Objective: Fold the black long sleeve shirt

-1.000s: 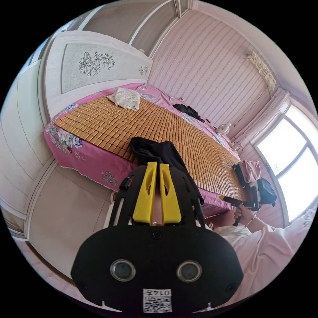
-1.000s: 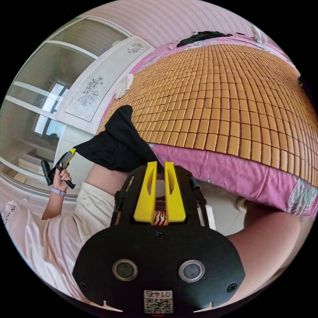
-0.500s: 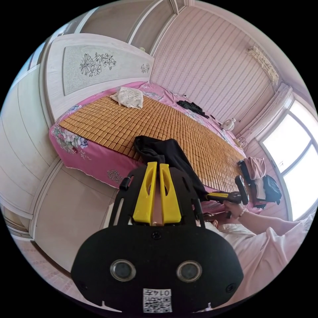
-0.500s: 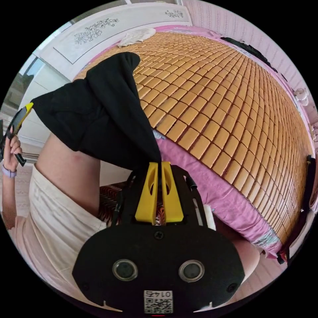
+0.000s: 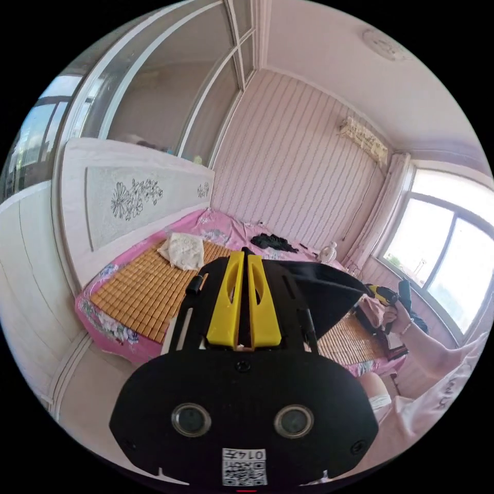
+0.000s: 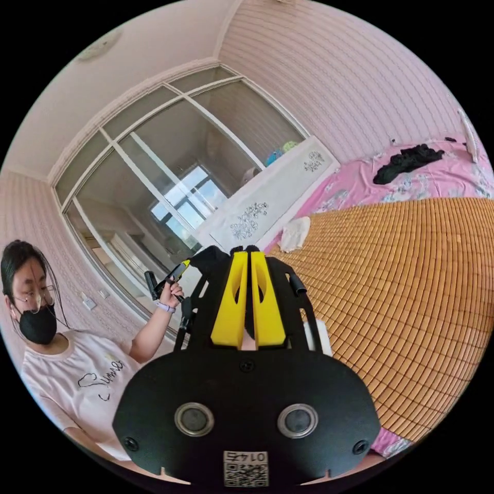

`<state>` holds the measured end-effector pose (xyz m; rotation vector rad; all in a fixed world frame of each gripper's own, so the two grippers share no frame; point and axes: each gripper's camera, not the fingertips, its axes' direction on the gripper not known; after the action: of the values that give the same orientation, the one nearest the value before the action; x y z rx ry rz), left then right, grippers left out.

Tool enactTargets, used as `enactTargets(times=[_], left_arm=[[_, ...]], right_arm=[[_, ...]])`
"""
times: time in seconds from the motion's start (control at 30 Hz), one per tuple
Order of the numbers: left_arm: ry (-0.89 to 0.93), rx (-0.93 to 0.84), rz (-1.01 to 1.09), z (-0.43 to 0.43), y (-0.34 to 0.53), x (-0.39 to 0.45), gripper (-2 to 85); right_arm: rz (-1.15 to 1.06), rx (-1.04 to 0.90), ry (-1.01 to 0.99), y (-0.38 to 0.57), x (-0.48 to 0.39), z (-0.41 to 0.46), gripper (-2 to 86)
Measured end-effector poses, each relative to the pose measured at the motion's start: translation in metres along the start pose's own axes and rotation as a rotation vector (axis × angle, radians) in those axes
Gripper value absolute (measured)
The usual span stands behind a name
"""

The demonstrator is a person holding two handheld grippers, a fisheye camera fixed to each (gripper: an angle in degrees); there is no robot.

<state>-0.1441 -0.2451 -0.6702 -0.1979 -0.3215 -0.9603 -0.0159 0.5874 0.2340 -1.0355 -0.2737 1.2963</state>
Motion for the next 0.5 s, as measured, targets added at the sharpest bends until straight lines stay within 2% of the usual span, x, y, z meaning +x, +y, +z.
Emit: enactTargets(times=[0.07,0.2,0.33,0.5], left_arm=[[0.031,0.106,0.067,-0.029,-0.033,0.023,-1.0],[0.218,0.306,0.086,-0.095,-0.098,0.049,-1.0],[0.161,0.288,0.245,-0.128,-0.139,0.109,-1.0],[0.381,0.493,0.199,-0.195,-0.16,0.141,-1.0]], right_arm=[[-0.091,0.109,0.0,-0.042,-0.05,-0.047,0.4],[-0.186,0.257,0.023,-0.088,-0.124,-0.119,0.3],[-0.36,0.314,0.186,-0.109,-0.217,-0.169,0.2],[-0.487,0.477,0.123,-0.102,-0.29,-0.249,0.2]])
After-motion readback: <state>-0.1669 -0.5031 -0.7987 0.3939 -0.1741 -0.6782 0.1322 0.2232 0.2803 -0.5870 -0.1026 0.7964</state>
